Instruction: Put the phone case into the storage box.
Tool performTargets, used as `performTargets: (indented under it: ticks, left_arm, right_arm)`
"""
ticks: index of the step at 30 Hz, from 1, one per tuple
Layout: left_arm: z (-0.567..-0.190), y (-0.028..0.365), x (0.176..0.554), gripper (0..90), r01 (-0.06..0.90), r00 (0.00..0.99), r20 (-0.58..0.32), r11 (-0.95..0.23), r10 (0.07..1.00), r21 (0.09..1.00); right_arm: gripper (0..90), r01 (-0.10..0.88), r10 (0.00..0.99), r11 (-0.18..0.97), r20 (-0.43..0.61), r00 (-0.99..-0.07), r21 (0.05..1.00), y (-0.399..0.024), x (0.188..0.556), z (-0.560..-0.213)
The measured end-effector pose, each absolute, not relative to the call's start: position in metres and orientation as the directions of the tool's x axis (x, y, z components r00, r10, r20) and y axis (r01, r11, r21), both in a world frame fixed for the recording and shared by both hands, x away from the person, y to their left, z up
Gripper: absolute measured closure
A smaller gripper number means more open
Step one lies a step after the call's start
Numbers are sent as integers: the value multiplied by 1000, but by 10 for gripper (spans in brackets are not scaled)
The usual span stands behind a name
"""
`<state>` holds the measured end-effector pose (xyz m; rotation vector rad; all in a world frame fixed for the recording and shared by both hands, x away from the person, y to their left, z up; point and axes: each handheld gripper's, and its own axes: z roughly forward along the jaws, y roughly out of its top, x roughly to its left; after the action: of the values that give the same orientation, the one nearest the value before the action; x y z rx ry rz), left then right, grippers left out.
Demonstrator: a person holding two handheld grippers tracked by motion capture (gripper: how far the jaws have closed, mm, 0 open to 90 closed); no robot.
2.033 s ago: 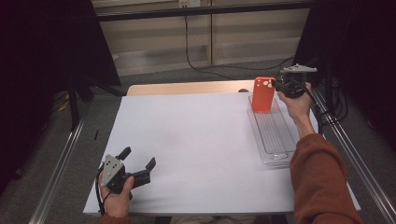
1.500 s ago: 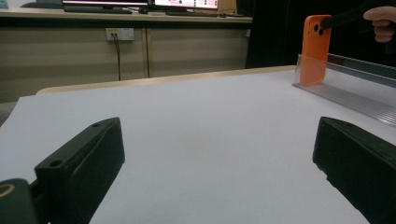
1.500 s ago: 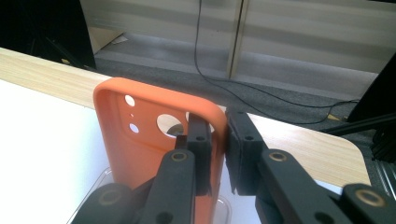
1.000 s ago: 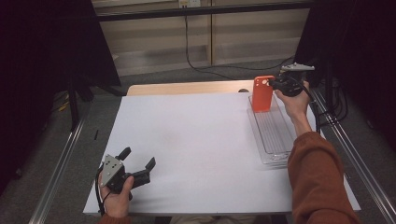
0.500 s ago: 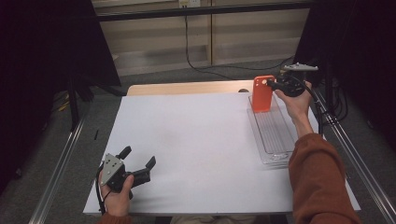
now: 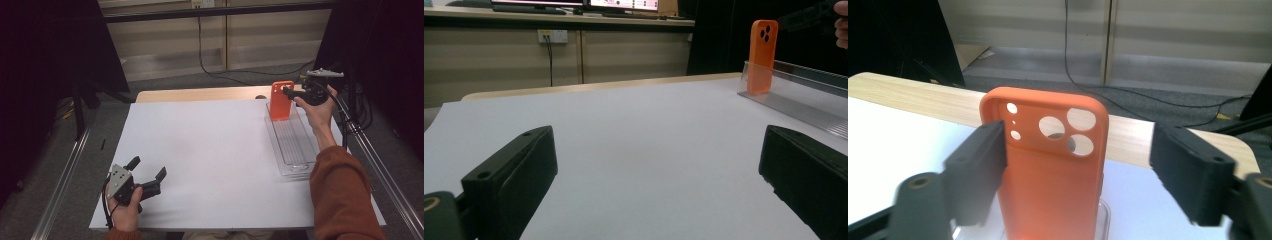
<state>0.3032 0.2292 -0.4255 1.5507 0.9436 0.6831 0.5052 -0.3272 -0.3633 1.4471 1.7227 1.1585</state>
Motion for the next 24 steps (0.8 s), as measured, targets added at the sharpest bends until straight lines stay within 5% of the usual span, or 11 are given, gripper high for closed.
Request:
performTargets:
  ticks: [9,24]
  left_arm:
    - [-425,229,303,22,195,508,-69,-37,859,980]
    - [-424,230,304,23,188,506,-65,-37,860,982]
  right_arm:
    - [68,441,972,-6,110,-210,897,-330,495,-359]
    - [61,379,977,-11,91,-194,925,-325,472,-362]
